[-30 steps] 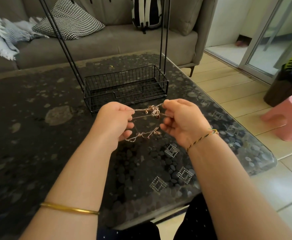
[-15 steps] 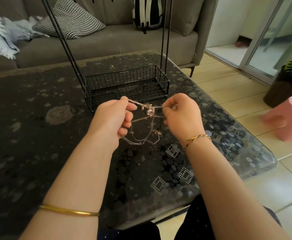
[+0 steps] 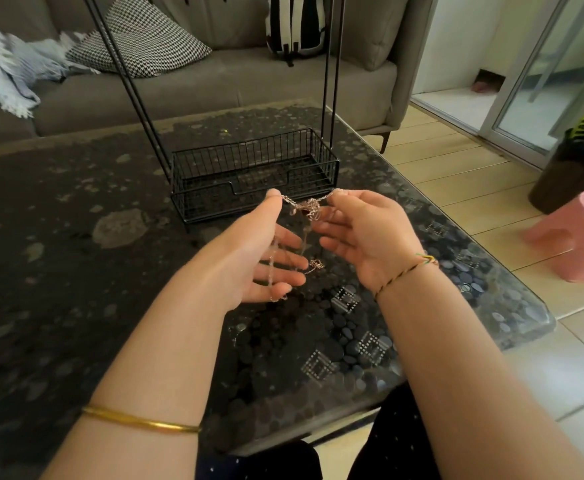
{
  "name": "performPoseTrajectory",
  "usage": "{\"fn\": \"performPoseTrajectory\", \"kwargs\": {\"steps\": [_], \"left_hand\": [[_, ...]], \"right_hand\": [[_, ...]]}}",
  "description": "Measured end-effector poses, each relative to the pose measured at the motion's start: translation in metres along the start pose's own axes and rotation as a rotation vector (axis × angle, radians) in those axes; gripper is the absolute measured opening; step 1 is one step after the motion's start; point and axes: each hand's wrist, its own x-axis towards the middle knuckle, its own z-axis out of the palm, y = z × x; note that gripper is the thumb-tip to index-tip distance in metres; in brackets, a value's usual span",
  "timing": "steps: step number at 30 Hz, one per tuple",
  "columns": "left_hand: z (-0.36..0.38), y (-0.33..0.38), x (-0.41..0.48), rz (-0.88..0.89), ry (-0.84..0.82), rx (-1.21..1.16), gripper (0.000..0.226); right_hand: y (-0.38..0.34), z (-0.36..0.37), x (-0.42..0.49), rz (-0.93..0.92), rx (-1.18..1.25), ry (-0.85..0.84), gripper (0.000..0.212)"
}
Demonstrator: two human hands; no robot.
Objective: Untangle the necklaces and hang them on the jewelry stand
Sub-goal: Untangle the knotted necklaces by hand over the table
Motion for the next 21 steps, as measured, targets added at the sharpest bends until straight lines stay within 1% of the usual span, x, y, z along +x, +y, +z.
{"fn": "performPoseTrajectory", "kwargs": {"steps": [3,6,9,12,16,19,21], "left_hand": [[-0.002,0.0,-0.003,-0.047,-0.072,-0.098,0.076],[-0.003,0.001,-0.004,-0.064,-0.055,-0.188,0.071],[-0.005,0.0,0.0,-0.077,-0.006,-0.213,0.066],[-0.01,0.0,0.004,-0.101,0.072,-0.306,0.062],[-0.015,-0.003,0.009,-0.07,0.19,-0.363,0.06],[-0.016,-0.004,0.013,-0.053,0.272,-0.37,0.055],[-0.016,-0.005,0.015,-0.032,0.321,-0.39,0.047]], "right_hand": [[0.0,0.001,0.0,-0.002,0.044,0.034,0.009],[-0.002,0.002,0.0,-0.014,0.094,0.083,0.009],[-0.003,0.001,0.0,-0.013,0.096,0.144,0.011],[-0.004,-0.002,0.0,-0.024,-0.005,0.189,0.014],[-0.005,-0.006,0.001,-0.073,-0.067,0.217,0.016],[-0.006,-0.005,0.0,-0.068,-0.019,0.217,0.017],[-0.007,-0.004,0.0,-0.068,0.051,0.225,0.018]]}}
